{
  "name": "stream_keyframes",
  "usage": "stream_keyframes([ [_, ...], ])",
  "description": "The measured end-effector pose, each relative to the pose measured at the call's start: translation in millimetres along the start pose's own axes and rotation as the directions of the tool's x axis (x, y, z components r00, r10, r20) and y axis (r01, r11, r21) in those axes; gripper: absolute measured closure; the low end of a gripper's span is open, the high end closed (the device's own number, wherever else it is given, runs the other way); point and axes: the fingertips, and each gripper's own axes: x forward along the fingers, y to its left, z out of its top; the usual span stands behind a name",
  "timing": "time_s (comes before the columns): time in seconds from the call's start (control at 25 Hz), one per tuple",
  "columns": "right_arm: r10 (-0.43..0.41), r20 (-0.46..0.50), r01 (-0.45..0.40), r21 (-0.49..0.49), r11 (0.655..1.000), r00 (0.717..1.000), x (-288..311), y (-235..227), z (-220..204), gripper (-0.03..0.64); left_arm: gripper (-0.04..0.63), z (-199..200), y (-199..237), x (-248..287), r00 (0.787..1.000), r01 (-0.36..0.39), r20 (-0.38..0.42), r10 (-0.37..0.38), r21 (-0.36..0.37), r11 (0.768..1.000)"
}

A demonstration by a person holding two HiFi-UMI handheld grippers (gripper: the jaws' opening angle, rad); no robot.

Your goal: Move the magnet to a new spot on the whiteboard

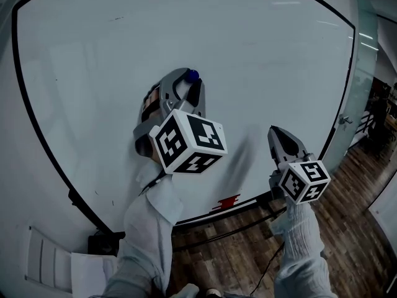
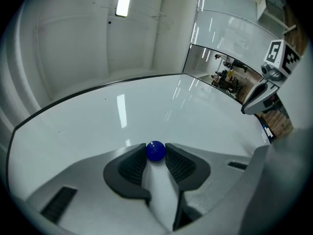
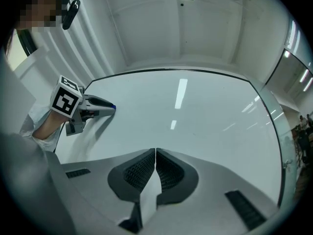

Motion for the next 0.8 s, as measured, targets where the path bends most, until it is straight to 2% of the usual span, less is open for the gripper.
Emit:
stream_keyframes([
  [0.48, -0.006, -0.009, 0.006, 0.0, 1.0, 1.0, -4.9, -0.6, -2.2, 0.588, 0.466, -1.2, 2.2, -1.6, 1.0, -0.022, 0.013, 0.022, 0.011, 1.0],
  [0.8, -0.014, -0.017, 0.014, 0.002, 1.0, 1.0, -9.6, -0.5, -3.3, 0.588, 0.463, 1.0, 3.5, -2.5, 1.0, -0.011, 0.018, 0.011, 0.0, 1.0],
])
